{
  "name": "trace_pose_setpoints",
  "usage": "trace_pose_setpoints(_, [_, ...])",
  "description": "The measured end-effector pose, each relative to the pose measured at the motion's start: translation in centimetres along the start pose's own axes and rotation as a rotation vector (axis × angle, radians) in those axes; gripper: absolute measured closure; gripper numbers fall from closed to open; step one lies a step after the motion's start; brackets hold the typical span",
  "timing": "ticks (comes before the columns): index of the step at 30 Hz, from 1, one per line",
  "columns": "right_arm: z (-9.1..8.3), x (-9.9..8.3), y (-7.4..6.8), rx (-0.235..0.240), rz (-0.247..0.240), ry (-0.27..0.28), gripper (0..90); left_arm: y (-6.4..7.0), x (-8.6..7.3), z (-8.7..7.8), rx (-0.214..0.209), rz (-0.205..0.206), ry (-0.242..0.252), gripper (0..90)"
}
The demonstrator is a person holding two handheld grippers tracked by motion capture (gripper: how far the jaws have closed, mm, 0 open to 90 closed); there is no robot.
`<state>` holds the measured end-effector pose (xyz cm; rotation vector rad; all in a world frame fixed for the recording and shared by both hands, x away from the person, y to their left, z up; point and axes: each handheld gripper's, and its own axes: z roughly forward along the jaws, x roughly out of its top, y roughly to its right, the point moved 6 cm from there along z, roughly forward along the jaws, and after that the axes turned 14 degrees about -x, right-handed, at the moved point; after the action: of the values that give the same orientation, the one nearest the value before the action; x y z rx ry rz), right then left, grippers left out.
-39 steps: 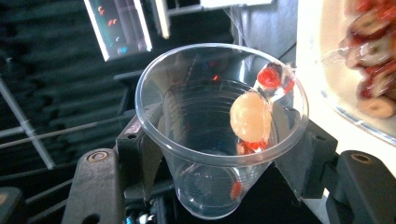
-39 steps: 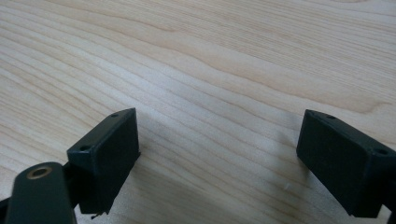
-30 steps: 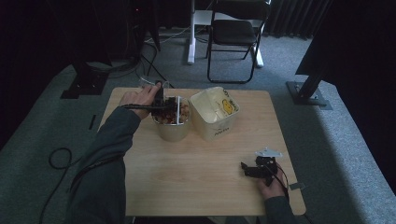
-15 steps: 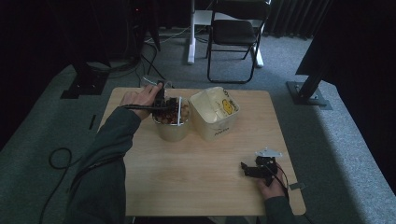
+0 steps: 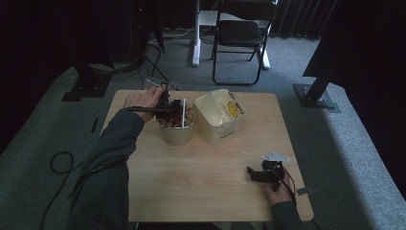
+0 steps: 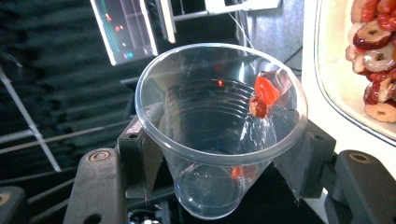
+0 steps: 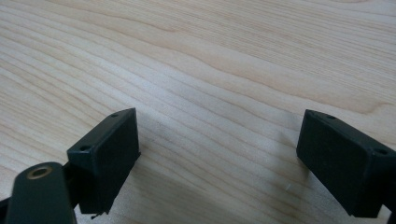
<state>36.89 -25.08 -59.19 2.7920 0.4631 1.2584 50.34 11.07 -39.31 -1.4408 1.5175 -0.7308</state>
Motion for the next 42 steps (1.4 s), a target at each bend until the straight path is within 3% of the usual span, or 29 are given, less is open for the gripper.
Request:
trace_pose_setpoints(3, [0.0, 0.0, 0.0, 0.000, 0.000, 0.000, 12.6, -0.3, 0.0, 0.1, -0.017, -0.060, 0.021, 37.8])
trace_pose_setpoints(6, [0.0, 0.0, 0.0, 0.000, 0.000, 0.000, 12.7, -0.6, -0.1, -0.1, -0.052, -0.166, 0.078, 37.5])
trace_pose_setpoints(7, [0.0, 0.0, 0.0, 0.000, 0.000, 0.000, 12.7, -0.7, -0.2, -0.2, -0.083, -0.230, 0.118, 37.4])
trace_pose_setpoints(8, [0.0, 0.0, 0.0, 0.000, 0.000, 0.000, 12.6, -0.8, -0.4, -0.1, -0.089, -0.268, 0.133, 37.4])
trace_pose_setpoints(10, [0.0, 0.0, 0.0, 0.000, 0.000, 0.000, 12.7, -0.9, -0.8, 0.0, -0.142, -0.340, 0.168, 37.1])
trace_pose_setpoints(18, [0.0, 0.0, 0.0, 0.000, 0.000, -0.001, 12.7, -1.4, -1.9, 0.4, -0.325, -0.593, 0.287, 36.0])
trace_pose_setpoints(22, [0.0, 0.0, 0.0, 0.000, 0.000, -0.001, 12.6, -2.0, -2.1, 0.1, -0.374, -0.710, 0.368, 35.6])
trace_pose_setpoints(23, [0.0, 0.0, 0.0, 0.000, 0.000, -0.001, 12.7, -2.0, -2.1, 0.1, -0.374, -0.710, 0.368, 35.6])
trace_pose_setpoints(25, [0.0, 0.0, 0.0, 0.000, 0.001, -0.002, 12.7, -2.8, -2.1, -0.3, -0.397, -0.764, 0.414, 35.4])
trace_pose_setpoints(30, [0.0, 0.0, 0.0, 0.000, 0.000, -0.001, 12.6, -3.4, -1.6, -0.7, -0.420, -0.815, 0.465, 35.1])
trace_pose_setpoints(35, [0.0, 0.0, 0.0, 0.000, 0.000, -0.001, 12.7, -4.3, -0.9, -1.5, -0.471, -0.907, 0.567, 34.7])
trace_pose_setpoints(42, [0.0, 0.0, -0.1, 0.000, 0.000, -0.001, 12.7, -5.2, 0.8, -2.0, -0.515, -0.958, 0.646, 34.2])
